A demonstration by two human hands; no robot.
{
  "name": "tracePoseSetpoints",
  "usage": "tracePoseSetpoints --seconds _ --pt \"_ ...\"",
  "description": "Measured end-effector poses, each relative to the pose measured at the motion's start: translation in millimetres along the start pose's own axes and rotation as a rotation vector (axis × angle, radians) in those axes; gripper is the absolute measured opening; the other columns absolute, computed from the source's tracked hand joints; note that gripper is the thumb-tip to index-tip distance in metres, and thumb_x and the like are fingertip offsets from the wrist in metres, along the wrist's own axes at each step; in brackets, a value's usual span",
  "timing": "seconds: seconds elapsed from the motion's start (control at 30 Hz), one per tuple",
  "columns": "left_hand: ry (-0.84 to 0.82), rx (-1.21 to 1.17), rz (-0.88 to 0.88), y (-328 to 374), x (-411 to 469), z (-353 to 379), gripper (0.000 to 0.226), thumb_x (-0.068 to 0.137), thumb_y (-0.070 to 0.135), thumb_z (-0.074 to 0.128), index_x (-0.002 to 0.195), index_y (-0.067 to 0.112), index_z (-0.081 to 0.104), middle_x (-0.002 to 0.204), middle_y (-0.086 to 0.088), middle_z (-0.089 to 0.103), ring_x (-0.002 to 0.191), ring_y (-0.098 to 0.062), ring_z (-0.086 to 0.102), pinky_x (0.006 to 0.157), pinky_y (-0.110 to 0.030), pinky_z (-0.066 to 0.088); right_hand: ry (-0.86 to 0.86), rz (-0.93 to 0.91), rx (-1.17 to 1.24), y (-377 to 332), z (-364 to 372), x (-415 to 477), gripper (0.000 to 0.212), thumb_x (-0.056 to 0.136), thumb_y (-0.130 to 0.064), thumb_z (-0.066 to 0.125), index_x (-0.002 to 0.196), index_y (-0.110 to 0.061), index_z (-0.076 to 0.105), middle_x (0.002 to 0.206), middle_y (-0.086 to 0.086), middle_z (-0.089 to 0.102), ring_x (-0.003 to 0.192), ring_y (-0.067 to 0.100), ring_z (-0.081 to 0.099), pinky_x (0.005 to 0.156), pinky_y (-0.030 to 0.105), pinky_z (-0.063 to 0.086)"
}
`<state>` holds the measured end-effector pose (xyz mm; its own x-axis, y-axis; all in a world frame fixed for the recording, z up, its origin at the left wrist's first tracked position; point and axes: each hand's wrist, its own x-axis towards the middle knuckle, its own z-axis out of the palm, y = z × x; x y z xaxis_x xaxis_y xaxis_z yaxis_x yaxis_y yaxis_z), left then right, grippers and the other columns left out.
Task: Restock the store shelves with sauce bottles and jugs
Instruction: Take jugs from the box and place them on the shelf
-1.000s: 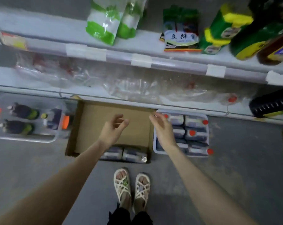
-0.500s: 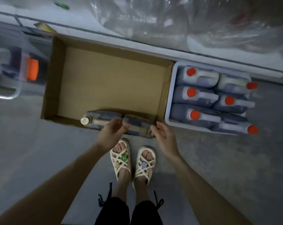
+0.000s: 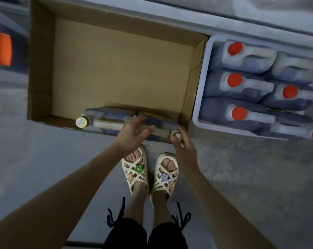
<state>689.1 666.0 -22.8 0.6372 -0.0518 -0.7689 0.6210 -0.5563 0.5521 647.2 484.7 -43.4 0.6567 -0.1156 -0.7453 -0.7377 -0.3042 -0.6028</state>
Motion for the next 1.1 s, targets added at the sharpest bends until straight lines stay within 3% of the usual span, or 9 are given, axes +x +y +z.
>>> tracePoseSetpoints --seconds 0.07,0.17,0.23,0.4,0.5,0.73,0.83,0.97,1.1 --pt "-0.02 0.008 0.04 4 7 -2 0.053 0.095 0.037 0.053 0.142 0.016 0.041 0.15 -0.004 0.038 0.139 -0.02 0.033 0.108 -0.031 0.032 0.03 -0.012 0.013 -8 -2 9 0.049 0.098 -0.027 0.052 0.145 -0.018 0.04 0.143 0.002 0.048 0.128 0.01 0.044 0.092 0.004 0.035" --pt "-0.001 0.052 0.106 18 28 -10 0.048 0.096 0.035 0.053 0.139 0.015 0.044 0.132 -0.002 0.05 0.112 -0.011 0.047 0.081 -0.015 0.032 0.066 -0.033 0.033 -29 -6 33 0.044 0.098 -0.029 0.052 0.14 -0.016 0.046 0.127 0.001 0.056 0.119 0.015 0.052 0.095 0.02 0.042" --pt "0.012 0.059 0.119 28 50 -16 0.045 0.096 0.034 0.053 0.136 0.015 0.047 0.126 -0.006 0.053 0.111 -0.017 0.051 0.079 -0.015 0.033 0.068 -0.029 0.046 -43 -10 51 0.041 0.098 -0.032 0.051 0.137 -0.016 0.048 0.117 -0.005 0.055 0.113 0.012 0.053 0.09 0.021 0.042" --pt "-0.013 0.042 0.161 38 98 -27 0.041 0.094 0.035 0.055 0.13 0.016 0.049 0.119 -0.006 0.052 0.109 -0.024 0.055 0.091 -0.037 0.048 0.063 -0.025 0.03 -61 -15 97 0.037 0.098 -0.043 0.049 0.128 -0.023 0.052 0.106 -0.013 0.056 0.102 0.005 0.052 0.088 0.022 0.043" --pt "0.024 0.02 0.204 33 127 -25 0.031 0.092 0.038 0.059 0.116 0.021 0.052 0.105 -0.003 0.056 0.1 -0.023 0.057 0.084 -0.035 0.048 0.108 -0.047 0.055 -60 -10 123 0.018 0.096 -0.043 0.052 0.105 -0.028 0.055 0.091 -0.015 0.06 0.088 0.0 0.056 0.078 0.018 0.044" --pt "0.08 -0.089 0.168 19 181 -18 0.031 0.087 0.046 0.064 0.095 0.02 0.049 0.082 0.008 0.054 0.083 -0.014 0.054 0.081 -0.033 0.045 0.157 -0.062 0.093 -58 1 172 0.034 0.094 -0.053 0.048 0.117 -0.027 0.051 0.114 -0.003 0.062 0.104 0.014 0.058 0.087 0.027 0.047" --pt "0.146 -0.122 0.175 21 192 -11 0.024 0.091 0.039 0.062 0.084 0.022 0.046 0.075 0.011 0.049 0.073 -0.011 0.049 0.073 -0.027 0.039 0.168 -0.098 0.088 -56 3 184 0.028 0.096 -0.051 0.045 0.11 -0.027 0.048 0.106 -0.002 0.063 0.097 0.016 0.062 0.085 0.032 0.051" --pt "0.164 -0.108 0.185 21 193 -9 0.032 0.09 0.043 0.061 0.083 0.015 0.046 0.072 0.003 0.049 0.077 -0.021 0.049 0.074 -0.036 0.044 0.145 -0.142 0.067 -58 2 183 0.023 0.098 -0.044 0.046 0.109 -0.024 0.043 0.099 -0.002 0.061 0.086 0.009 0.06 0.072 0.018 0.047" --pt "0.188 -0.099 0.203 29 169 -19 0.034 0.091 0.045 0.058 0.081 0.015 0.045 0.07 0.002 0.047 0.074 -0.021 0.047 0.068 -0.033 0.038 0.124 -0.184 0.002 -80 -7 169 0.025 0.097 -0.045 0.046 0.109 -0.023 0.042 0.086 -0.008 0.055 0.083 0.009 0.057 0.073 0.019 0.046"
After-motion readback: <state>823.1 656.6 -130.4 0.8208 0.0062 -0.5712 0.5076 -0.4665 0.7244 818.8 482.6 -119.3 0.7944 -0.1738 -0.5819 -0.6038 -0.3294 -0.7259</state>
